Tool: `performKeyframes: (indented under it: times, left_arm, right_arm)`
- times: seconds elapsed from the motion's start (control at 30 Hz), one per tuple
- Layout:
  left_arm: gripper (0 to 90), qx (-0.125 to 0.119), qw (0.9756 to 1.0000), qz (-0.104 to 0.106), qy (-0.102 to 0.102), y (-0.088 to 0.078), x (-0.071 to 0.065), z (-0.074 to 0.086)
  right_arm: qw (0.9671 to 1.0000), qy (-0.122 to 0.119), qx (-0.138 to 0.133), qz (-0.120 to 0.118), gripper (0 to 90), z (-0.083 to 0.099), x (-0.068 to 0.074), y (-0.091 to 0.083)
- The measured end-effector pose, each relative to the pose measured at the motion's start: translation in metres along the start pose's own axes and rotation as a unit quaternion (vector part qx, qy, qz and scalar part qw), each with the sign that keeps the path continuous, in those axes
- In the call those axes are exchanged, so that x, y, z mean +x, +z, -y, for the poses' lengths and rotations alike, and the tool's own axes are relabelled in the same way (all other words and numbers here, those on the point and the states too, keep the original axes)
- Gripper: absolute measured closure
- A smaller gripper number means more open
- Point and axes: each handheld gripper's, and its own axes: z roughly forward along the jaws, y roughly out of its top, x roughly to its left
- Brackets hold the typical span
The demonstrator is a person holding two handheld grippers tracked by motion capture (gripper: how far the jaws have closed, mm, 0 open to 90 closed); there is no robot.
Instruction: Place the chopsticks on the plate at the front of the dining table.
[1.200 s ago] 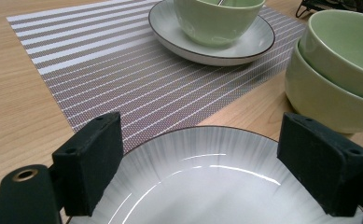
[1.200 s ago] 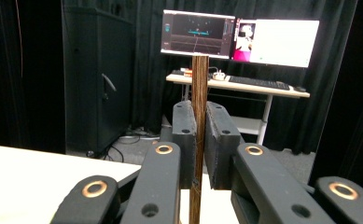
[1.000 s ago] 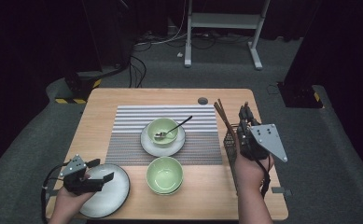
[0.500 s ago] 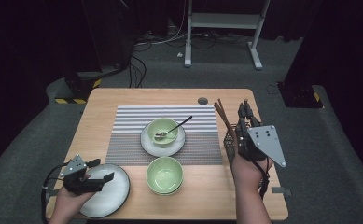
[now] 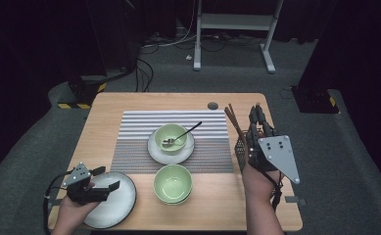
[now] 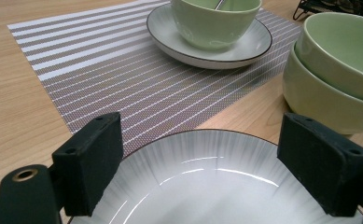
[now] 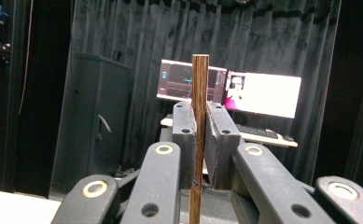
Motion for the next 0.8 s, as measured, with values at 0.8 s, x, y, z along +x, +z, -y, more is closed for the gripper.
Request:
performKeyframes:
  times: [0.8]
  left_arm:
    - [14.9,-0.024,0.9997,-0.004,0.009,-0.002,-0.009,-0.006]
  right_arm:
    - [0.9988,0.014,-0.015,-0.046,83.3,-0.005,0.024,-0.005]
